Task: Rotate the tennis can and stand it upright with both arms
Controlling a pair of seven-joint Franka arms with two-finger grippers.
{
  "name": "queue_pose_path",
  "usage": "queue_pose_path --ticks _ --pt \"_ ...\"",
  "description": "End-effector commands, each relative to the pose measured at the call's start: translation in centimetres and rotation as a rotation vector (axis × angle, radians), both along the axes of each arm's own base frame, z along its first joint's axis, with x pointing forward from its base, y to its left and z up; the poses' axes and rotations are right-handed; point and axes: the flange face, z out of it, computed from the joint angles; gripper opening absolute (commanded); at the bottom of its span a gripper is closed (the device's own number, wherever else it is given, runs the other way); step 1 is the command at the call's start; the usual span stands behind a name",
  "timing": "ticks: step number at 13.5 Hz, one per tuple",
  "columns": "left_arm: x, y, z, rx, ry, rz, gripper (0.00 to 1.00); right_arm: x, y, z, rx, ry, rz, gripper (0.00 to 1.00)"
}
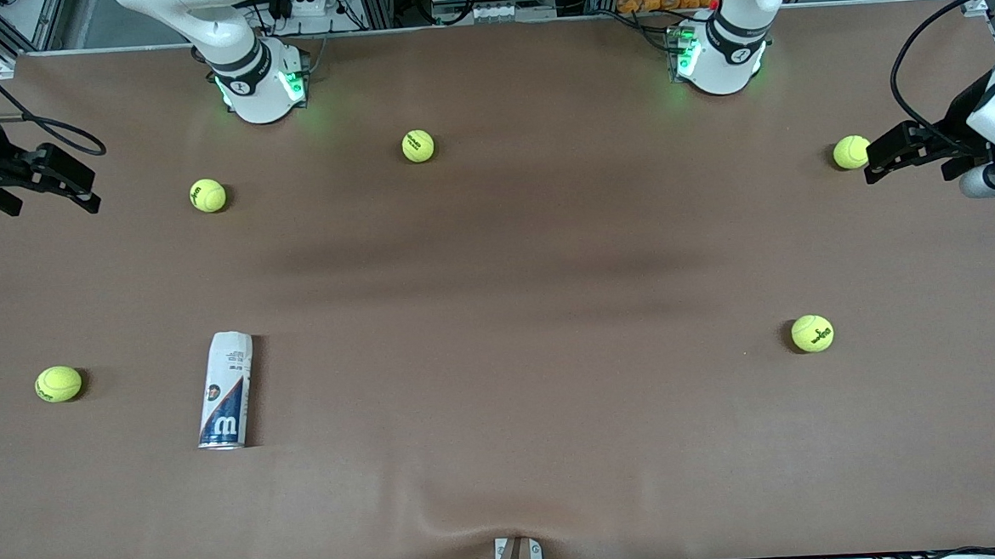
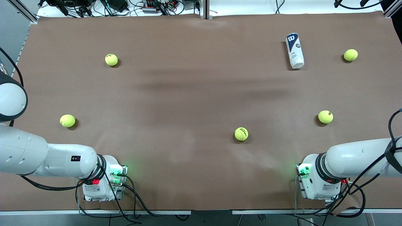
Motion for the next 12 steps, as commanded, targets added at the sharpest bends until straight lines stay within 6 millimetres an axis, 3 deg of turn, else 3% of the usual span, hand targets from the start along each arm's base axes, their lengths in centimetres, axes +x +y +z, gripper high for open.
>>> queue_pose_path --ticks 1,12 --pt "0.0 0.3 0.3 0.016 -0.002 -0.02 1.0 -0.1 -0.3 -0.5 -0.005 0.001 0.001 1.0" --pt "0.3 0.2 -0.2 0.016 0.006 -0.021 1.0 1.0 -0.6 -2.1 -0.016 0.022 0.0 1.0"
